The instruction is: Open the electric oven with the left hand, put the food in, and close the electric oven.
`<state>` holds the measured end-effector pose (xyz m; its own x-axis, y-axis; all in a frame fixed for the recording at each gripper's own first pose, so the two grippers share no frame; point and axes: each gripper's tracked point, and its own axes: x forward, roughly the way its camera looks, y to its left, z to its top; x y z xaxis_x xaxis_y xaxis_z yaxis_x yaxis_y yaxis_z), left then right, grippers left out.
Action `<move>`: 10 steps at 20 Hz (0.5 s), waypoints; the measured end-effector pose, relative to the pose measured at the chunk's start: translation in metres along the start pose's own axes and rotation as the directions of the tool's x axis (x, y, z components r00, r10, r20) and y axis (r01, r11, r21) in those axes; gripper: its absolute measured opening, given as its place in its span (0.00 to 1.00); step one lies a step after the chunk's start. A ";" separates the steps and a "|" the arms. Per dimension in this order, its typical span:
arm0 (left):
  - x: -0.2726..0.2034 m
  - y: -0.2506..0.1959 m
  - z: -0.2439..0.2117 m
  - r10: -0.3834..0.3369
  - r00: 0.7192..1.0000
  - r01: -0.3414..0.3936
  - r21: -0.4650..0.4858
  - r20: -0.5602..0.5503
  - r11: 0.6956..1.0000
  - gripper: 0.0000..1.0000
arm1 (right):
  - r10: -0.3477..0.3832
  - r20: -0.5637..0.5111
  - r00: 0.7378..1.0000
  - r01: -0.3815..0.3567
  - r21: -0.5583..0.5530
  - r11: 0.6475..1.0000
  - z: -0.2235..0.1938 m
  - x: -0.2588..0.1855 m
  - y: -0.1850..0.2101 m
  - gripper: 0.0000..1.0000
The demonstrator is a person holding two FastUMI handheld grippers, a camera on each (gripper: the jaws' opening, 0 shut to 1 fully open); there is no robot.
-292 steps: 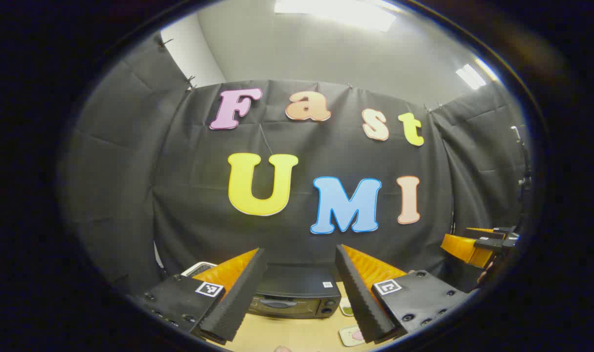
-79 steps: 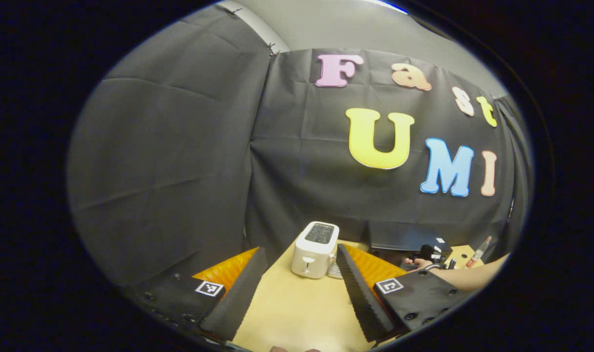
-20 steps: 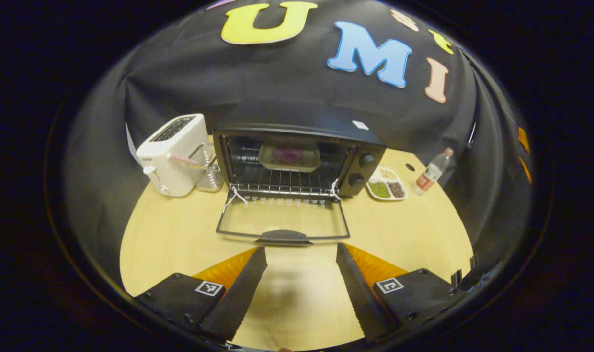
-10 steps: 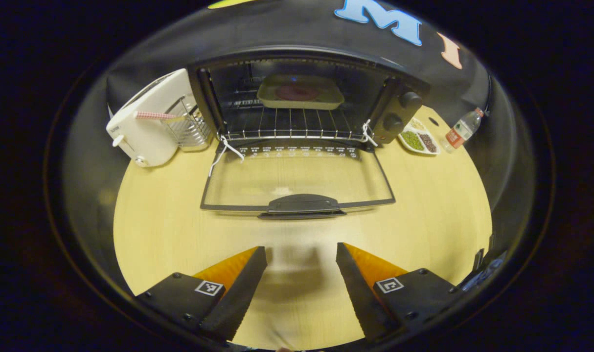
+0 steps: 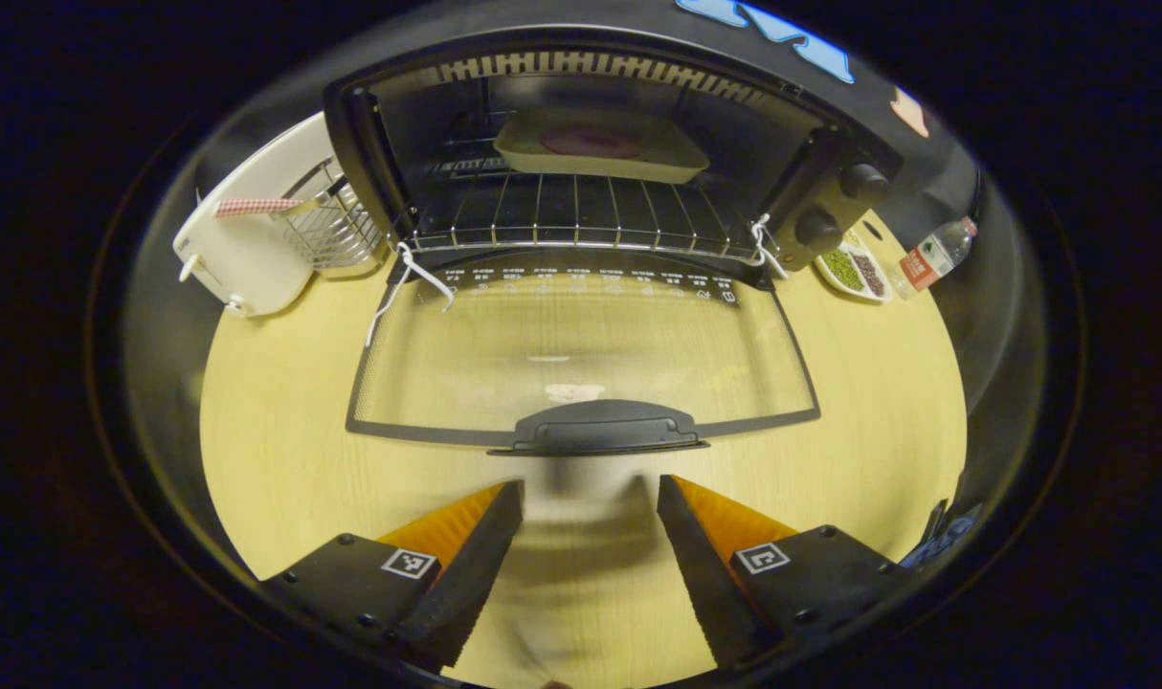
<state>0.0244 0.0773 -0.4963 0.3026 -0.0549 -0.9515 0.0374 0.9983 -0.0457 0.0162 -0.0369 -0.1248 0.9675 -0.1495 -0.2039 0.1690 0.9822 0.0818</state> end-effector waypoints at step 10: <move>0.017 0.004 0.009 0.031 0.999 -0.029 0.051 -0.038 0.998 1.00 | 0.004 -0.016 1.000 -0.004 -0.029 1.000 -0.006 0.008 0.006 0.90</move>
<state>0.0386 0.0802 -0.5095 0.2676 -0.0234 -0.9633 0.0774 0.9970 -0.0027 0.0243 -0.0317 -0.1317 0.9649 -0.1441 -0.2195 0.1597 0.9856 0.0547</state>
